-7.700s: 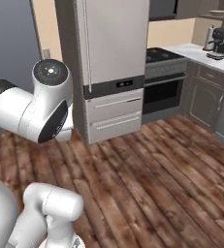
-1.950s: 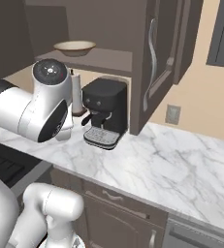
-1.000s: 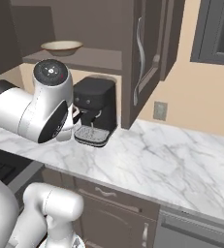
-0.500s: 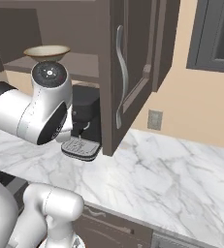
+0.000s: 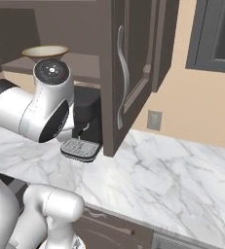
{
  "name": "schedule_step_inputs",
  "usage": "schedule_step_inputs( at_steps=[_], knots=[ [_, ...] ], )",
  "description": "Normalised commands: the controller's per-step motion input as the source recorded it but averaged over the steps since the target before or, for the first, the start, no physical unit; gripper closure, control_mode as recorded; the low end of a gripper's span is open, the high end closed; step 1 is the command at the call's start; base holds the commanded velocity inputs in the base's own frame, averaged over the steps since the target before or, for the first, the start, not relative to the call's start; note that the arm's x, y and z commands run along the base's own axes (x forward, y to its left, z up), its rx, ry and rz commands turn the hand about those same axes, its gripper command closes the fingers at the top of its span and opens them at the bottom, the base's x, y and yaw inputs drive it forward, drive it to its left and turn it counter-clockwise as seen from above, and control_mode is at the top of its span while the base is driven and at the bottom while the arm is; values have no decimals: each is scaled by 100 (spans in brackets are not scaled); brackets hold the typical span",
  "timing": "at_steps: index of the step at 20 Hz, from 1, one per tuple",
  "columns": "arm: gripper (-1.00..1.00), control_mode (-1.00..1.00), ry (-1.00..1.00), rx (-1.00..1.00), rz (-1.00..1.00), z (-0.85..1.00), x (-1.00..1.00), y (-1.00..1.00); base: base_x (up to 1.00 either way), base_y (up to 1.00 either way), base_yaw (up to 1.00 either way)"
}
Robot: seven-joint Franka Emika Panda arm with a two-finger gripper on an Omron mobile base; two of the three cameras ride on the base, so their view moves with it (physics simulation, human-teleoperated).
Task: Pick up the bowls from the cabinet and place each bowl in front of a stool on the dining counter.
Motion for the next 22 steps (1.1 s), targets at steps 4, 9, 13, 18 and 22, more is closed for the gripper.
schedule_step_inputs(
  at_steps=[4,9,13,18,22],
  knots=[
    [-100,-100,0,0,0,-3,0,0,0,2,0],
    [-100,-100,-4,0,0,-1,0,27,0,0,0],
    [-100,-100,-32,2,0,11,-2,54,0,0,0],
    [-100,-100,-26,8,1,43,5,41,0,0,0],
    [-100,-100,-17,9,2,51,32,28,0,0,0]
  ],
)
